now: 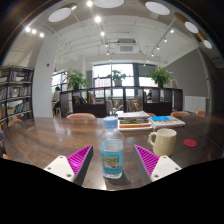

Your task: Pour water

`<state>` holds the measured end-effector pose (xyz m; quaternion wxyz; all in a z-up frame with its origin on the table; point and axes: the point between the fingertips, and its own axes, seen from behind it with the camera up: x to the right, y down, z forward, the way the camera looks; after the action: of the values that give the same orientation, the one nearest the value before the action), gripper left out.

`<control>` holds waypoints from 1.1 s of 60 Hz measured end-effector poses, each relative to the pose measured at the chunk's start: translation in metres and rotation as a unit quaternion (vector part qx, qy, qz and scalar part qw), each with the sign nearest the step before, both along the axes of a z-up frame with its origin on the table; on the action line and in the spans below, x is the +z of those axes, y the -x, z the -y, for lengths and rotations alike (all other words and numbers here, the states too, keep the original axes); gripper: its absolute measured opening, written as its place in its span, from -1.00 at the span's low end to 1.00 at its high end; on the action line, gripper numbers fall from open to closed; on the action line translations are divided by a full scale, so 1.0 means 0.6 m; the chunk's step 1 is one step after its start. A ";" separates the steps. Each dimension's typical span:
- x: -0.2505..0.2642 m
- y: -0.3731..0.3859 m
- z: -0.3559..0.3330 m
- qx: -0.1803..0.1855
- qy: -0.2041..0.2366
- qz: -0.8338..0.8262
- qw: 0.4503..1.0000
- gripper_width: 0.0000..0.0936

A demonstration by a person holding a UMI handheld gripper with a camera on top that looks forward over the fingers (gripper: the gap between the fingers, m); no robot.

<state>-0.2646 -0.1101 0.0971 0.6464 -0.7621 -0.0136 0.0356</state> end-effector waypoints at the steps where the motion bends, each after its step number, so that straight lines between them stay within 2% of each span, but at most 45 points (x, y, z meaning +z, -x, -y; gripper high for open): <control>1: 0.000 0.002 -0.007 0.000 -0.001 0.001 1.000 0.77; 8: -0.013 0.023 -0.052 0.009 0.000 0.009 1.000 0.73; 12: -0.021 0.028 -0.066 0.017 0.001 0.015 1.000 0.62; 18: -0.019 0.026 -0.084 0.016 -0.005 0.002 1.000 0.34; 21: -0.022 0.015 -0.084 0.006 -0.016 -0.013 1.000 0.01; 35: -0.022 0.031 -0.085 0.035 -0.023 -0.001 0.999 -0.38; 46: -0.019 0.031 -0.086 0.040 -0.020 -0.008 0.999 -0.38; 51: -0.021 0.011 -0.098 0.035 -0.005 -0.035 0.999 -0.37; 66: 0.083 -0.056 -0.152 0.012 -0.029 -0.259 0.965 -0.38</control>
<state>-0.2309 -0.0191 0.1468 0.6494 -0.7073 0.1439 0.2395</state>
